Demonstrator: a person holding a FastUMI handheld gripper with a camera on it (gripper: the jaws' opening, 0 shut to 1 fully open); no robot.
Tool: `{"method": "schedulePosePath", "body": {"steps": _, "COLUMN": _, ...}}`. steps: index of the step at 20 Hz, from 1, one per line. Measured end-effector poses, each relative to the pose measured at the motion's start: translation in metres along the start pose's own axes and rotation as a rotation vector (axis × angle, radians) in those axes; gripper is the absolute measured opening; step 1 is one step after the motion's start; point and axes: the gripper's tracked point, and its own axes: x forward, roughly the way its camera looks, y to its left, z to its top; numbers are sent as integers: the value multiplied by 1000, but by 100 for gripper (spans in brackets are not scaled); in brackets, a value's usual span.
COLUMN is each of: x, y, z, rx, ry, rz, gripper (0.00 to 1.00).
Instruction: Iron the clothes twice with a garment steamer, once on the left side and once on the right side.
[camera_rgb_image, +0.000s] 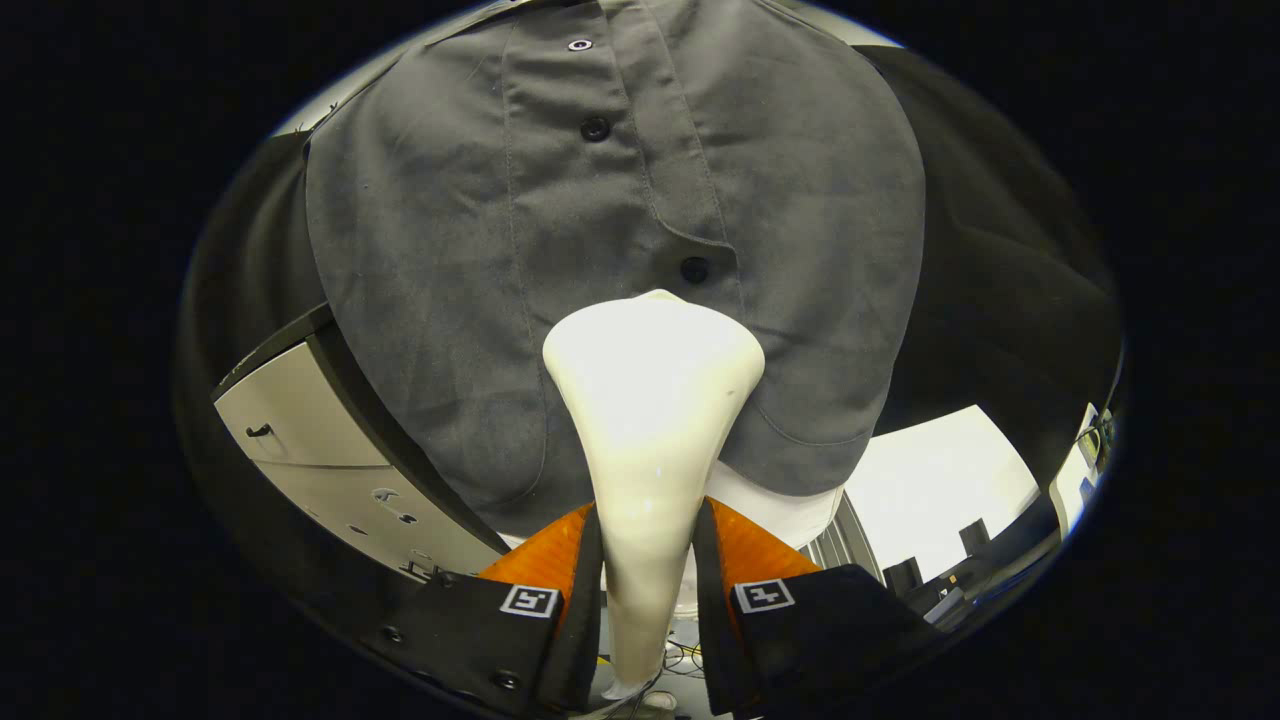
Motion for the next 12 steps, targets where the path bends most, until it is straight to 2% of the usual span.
{"method": "schedulePosePath", "body": {"steps": 6, "x": -34, "y": -7, "z": 34, "rx": 19, "ry": -45, "rz": 24, "gripper": 50}}
{"method": "schedulePosePath", "body": {"steps": 12, "x": -77, "y": -22, "z": 102, "rx": 25, "ry": -149, "rz": 32, "gripper": 50}}
